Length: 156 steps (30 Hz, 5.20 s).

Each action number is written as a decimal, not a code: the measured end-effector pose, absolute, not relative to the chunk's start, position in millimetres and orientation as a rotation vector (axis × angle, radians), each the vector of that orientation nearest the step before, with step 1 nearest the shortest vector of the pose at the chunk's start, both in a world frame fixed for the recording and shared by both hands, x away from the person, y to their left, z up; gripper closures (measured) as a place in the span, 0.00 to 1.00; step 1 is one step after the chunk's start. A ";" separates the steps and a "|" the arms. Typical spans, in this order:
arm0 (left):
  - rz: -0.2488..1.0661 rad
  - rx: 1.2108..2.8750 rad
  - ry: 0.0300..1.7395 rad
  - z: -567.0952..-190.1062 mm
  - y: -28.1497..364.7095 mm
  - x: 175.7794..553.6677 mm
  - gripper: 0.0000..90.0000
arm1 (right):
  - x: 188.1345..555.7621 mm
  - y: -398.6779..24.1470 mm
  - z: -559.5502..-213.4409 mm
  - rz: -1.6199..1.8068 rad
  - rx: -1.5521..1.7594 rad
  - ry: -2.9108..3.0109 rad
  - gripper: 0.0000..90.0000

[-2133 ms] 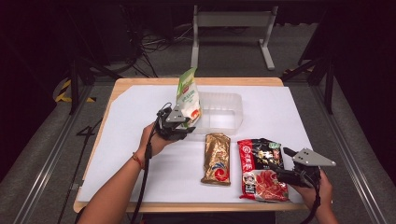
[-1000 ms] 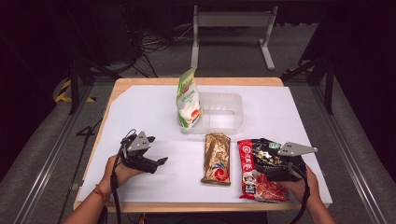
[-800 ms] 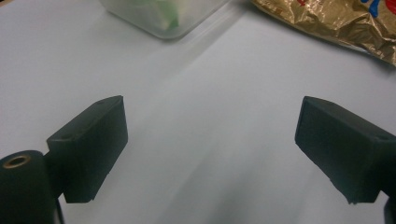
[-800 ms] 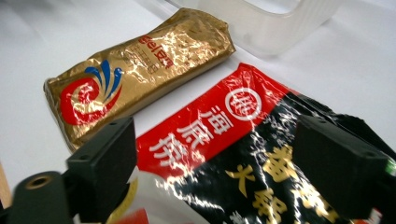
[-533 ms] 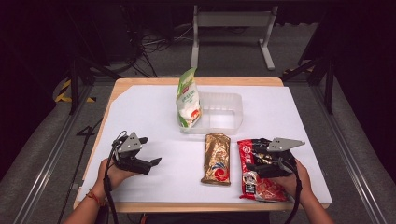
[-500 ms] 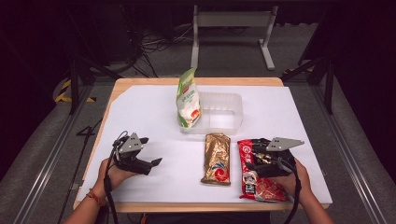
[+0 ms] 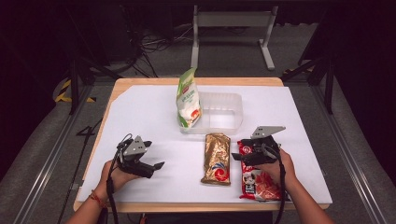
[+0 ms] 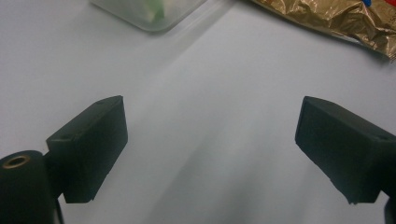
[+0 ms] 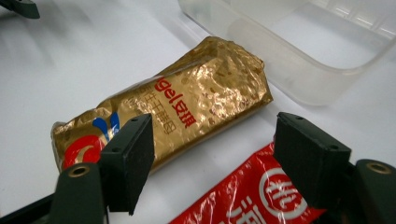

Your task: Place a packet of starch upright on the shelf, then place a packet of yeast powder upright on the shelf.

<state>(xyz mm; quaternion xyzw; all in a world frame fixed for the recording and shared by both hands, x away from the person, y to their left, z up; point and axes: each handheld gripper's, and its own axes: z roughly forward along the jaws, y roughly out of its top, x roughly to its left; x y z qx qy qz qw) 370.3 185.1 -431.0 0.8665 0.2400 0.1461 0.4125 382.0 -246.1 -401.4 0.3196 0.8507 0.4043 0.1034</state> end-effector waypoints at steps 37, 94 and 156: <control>0.351 2.234 0.544 -436.1 170.9 361.2 0.13 | 454.6 -199.9 -426.0 1.028 1.367 2.662 0.22; 0.388 2.154 0.604 -431.3 186.4 368.2 0.15 | 384.1 -234.1 -351.9 1.555 0.984 2.407 0.99; 0.401 2.124 0.644 -432.3 196.7 360.9 0.14 | 417.5 -205.9 -279.0 1.629 0.957 2.032 1.00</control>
